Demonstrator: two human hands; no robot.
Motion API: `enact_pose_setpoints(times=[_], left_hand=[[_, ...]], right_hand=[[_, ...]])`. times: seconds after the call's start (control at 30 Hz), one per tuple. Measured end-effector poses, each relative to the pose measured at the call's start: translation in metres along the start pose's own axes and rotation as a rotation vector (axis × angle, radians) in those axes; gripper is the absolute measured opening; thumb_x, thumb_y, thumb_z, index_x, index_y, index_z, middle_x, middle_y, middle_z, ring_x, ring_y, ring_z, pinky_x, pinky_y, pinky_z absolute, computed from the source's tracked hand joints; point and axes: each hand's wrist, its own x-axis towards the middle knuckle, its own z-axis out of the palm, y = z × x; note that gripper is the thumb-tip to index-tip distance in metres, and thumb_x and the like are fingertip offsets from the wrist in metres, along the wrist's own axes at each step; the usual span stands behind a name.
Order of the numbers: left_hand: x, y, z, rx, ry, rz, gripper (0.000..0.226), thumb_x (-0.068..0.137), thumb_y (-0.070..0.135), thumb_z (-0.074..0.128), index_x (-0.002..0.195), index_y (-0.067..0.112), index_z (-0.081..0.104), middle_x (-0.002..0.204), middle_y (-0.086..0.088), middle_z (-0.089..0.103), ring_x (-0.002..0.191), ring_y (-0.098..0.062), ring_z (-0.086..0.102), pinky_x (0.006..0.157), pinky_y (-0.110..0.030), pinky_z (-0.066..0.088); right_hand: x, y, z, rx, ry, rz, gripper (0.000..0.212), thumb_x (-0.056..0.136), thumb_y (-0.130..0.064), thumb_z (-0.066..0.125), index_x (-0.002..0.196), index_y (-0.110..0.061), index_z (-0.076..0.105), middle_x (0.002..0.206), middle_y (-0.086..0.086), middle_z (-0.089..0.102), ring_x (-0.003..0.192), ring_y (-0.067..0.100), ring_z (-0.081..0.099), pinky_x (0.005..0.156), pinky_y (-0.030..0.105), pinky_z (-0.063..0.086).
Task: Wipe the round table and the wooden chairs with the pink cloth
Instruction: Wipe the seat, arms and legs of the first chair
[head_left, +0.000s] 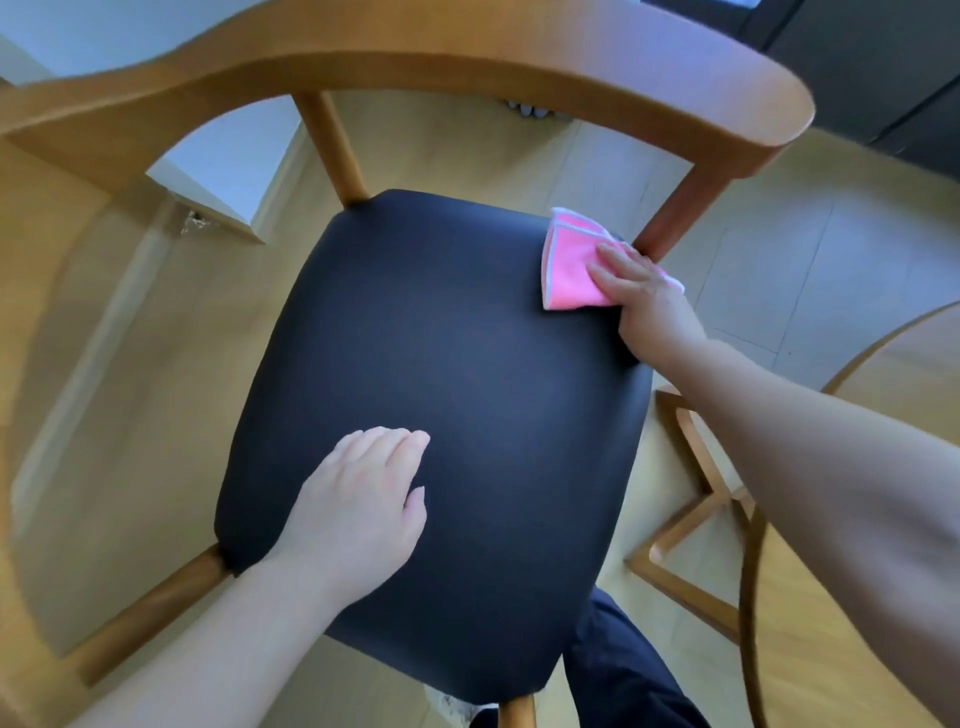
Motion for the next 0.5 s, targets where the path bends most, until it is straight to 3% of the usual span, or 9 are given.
enact_pose_setpoints(times=[0.1,0.27,0.5], left_hand=[[0.002,0.001,0.005,0.000,0.004,0.010,0.045,0.070,0.019,0.079,0.112,0.009,0.066,0.104,0.001,0.069,0.099,-0.022,0.066,0.090,-0.036,0.051],[0.002,-0.002,0.010,-0.005,0.009,0.004,0.045,0.069,0.018,0.080,0.112,0.009,0.067,0.105,0.000,0.069,0.099,-0.022,0.066,0.089,-0.036,0.051],[0.000,-0.011,0.003,-0.021,0.029,-0.014,0.042,0.072,0.017,0.077,0.111,0.009,0.065,0.104,-0.001,0.068,0.098,-0.023,0.065,0.089,-0.037,0.051]], right_hand=[[0.008,-0.001,0.001,0.058,0.039,0.085,0.066,0.077,0.016,0.040,0.135,-0.013,0.054,0.150,0.010,0.037,0.142,0.029,0.029,0.116,0.027,0.015],[-0.005,-0.019,0.012,0.112,0.072,0.073,0.064,0.076,0.020,0.036,0.131,-0.005,0.056,0.149,0.017,0.036,0.142,0.034,0.027,0.119,0.041,0.015],[-0.074,-0.089,0.051,0.113,-0.200,-0.426,0.060,0.069,0.022,0.052,0.125,0.002,0.059,0.140,0.028,0.042,0.132,0.051,0.032,0.110,0.057,0.011]])
